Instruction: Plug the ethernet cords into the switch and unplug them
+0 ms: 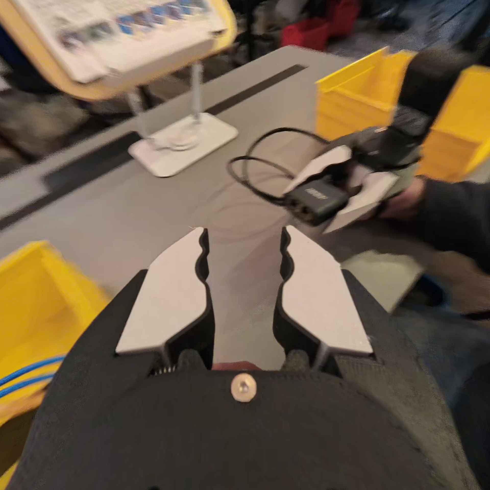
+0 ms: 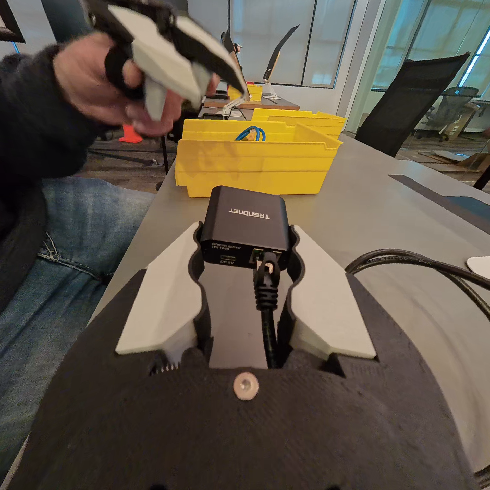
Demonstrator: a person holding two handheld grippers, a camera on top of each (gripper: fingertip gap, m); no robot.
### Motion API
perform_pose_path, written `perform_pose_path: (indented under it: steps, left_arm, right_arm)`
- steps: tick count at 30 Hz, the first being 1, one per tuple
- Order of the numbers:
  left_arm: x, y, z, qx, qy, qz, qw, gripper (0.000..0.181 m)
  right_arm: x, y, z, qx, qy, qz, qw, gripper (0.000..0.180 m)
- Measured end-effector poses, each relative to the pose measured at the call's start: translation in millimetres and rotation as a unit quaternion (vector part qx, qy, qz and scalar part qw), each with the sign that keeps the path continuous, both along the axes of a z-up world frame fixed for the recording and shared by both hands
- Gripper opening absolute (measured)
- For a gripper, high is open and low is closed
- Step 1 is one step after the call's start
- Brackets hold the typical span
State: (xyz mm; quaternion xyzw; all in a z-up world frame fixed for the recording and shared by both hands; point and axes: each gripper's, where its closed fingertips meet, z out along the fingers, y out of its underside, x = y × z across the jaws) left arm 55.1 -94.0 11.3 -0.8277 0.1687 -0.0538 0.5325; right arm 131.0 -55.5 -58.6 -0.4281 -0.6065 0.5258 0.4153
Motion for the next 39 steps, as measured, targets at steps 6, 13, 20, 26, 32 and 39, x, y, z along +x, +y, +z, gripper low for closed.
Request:
perform_pose_path:
  steps: [6,13,20,26,32,39]
  left_arm:
    - [-148,-44,30,-0.031,0.285,0.144,0.947,0.051]
    - [-256,-61,-46,-0.204,0.298,0.131,0.923,0.054]
    - [-299,-55,-101,-0.284,0.315,0.132,0.896,0.036]
    - [-302,-62,-106,-0.287,0.293,0.146,0.901,0.012]
    - [-301,-74,-104,-0.289,0.277,0.165,0.901,0.01]
    - [-306,-71,-76,-0.239,0.274,0.179,0.914,0.006]
  right_arm:
    - [-4,-9,-12,0.029,-0.027,0.011,0.999,0.062]
    - [-3,-11,-12,0.034,-0.026,0.016,0.999,0.062]
    - [-3,-12,-12,0.031,-0.022,0.023,0.999,0.062]
    - [-3,-14,-12,0.035,-0.023,0.027,0.999,0.062]
    - [-2,-15,-12,0.037,-0.022,0.029,0.999,0.062]
    - [-2,-15,-12,0.037,-0.021,0.029,0.999,0.062]
